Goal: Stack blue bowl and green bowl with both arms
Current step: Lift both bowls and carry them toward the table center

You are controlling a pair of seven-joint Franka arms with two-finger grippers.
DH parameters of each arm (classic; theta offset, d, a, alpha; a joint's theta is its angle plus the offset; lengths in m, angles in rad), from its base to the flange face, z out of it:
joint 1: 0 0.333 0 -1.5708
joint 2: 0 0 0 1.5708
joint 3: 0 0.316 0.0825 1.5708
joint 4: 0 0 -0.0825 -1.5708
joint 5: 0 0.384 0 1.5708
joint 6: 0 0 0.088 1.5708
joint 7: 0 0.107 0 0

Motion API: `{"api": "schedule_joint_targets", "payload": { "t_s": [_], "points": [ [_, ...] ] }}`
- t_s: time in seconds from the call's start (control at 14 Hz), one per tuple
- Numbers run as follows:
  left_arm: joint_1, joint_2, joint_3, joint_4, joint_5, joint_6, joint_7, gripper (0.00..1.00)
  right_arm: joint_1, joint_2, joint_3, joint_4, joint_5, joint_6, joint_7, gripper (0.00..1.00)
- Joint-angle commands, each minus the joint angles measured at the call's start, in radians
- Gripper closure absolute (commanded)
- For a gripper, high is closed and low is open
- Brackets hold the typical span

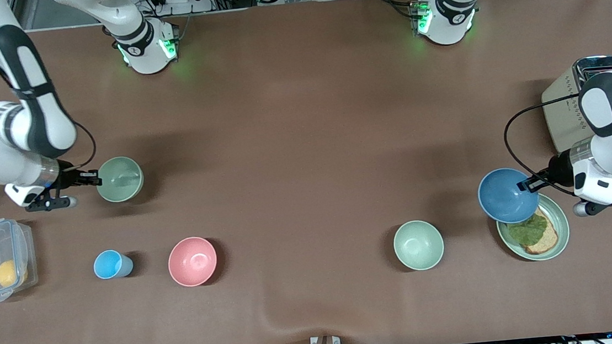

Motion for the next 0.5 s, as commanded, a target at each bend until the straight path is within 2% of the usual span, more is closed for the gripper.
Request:
{"api": "schedule_joint_targets", "payload": {
  "t_s": [0.0,0.14,0.36,0.43],
  "points": [
    [0.004,0.008,-0.002,0.003,-0.044,0.004,0.013,1.0,0.04,-0.012,0.001,0.041,0.038,-0.075,0.084,1.0],
    [0.002,0.017,-0.002,0.003,-0.044,0.006,0.013,1.0,0.113,-0.041,0.001,0.037,0.038,-0.078,0.22,1.0],
    [-0.005,0.023,-0.004,0.003,-0.044,0.007,0.012,1.0,0.282,-0.063,0.003,0.038,0.043,-0.074,0.52,1.0],
    [-0.008,0.025,-0.004,0.003,-0.044,0.009,0.01,1.0,0.343,-0.066,0.001,0.041,0.075,-0.066,0.605,1.0]
  ]
}}
